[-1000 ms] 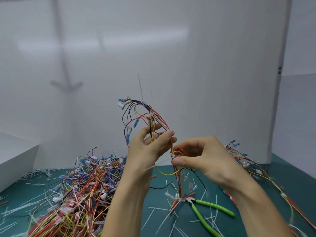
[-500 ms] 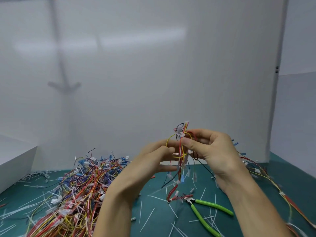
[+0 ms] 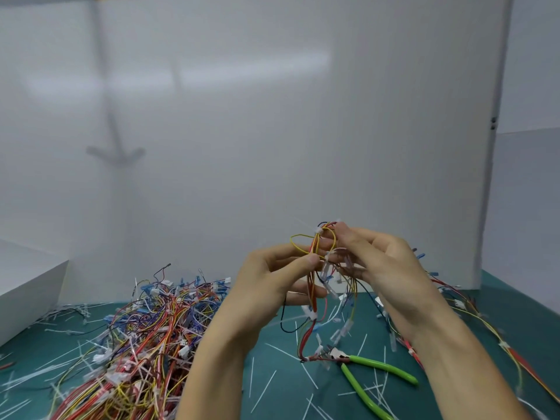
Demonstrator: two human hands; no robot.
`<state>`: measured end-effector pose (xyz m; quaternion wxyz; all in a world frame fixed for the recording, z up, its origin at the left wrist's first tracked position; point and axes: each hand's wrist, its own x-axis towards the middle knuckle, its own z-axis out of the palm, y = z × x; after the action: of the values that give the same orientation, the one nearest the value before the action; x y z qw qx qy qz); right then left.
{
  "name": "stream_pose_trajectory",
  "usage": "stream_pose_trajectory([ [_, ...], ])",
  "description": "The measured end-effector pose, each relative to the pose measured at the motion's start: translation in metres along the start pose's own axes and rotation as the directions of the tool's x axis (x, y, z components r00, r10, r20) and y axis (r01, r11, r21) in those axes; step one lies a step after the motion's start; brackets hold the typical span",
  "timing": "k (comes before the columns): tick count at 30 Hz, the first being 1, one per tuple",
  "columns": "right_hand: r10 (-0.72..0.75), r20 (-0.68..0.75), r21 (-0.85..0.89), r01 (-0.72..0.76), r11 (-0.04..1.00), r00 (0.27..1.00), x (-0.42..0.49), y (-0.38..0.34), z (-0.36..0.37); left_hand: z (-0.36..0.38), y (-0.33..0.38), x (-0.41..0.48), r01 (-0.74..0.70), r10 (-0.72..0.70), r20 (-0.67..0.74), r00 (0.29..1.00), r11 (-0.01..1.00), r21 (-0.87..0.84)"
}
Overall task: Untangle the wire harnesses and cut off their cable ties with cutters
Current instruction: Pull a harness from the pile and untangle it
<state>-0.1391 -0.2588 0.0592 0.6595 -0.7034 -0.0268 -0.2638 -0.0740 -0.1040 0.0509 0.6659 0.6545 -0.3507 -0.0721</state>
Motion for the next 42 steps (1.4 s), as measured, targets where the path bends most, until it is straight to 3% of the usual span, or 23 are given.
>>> stream_pose_trajectory([
  [5,0.027,-0.026,-0.010,-0.028,1.000,0.999,0.002,0.000,-0.002,-0.001,-0.003,0.002,0.054,-0.074,-0.144,0.987,0.989,-0.138],
  [12,0.113,0.033,-0.188,-0.104,0.977,0.993,0.001,0.005,-0.005,-0.006,-0.003,0.004,0.072,-0.135,-0.199,0.971,0.952,-0.296],
  [21,-0.059,-0.141,-0.160,0.037,0.987,0.988,0.004,0.006,-0.008,-0.012,-0.003,0.004,0.119,-0.163,-0.088,0.983,0.918,-0.378],
  [33,-0.141,-0.158,-0.052,0.135,0.990,0.977,0.002,0.003,-0.008,-0.006,-0.007,0.006,0.235,-0.281,-0.070,0.957,0.893,-0.383],
  [36,-0.158,-0.078,-0.030,0.156,0.987,0.984,-0.002,-0.003,-0.006,-0.003,-0.013,0.009,0.230,-0.305,-0.143,0.942,0.893,-0.387],
  [39,-0.190,0.088,-0.011,0.191,0.981,0.978,-0.008,-0.010,0.002,0.003,-0.016,0.012,0.209,-0.302,-0.163,0.939,0.880,-0.426],
  [42,-0.136,0.236,-0.166,0.178,0.970,0.962,-0.010,-0.012,0.006,0.004,-0.018,0.013,0.199,-0.301,-0.132,0.945,0.844,-0.499],
])
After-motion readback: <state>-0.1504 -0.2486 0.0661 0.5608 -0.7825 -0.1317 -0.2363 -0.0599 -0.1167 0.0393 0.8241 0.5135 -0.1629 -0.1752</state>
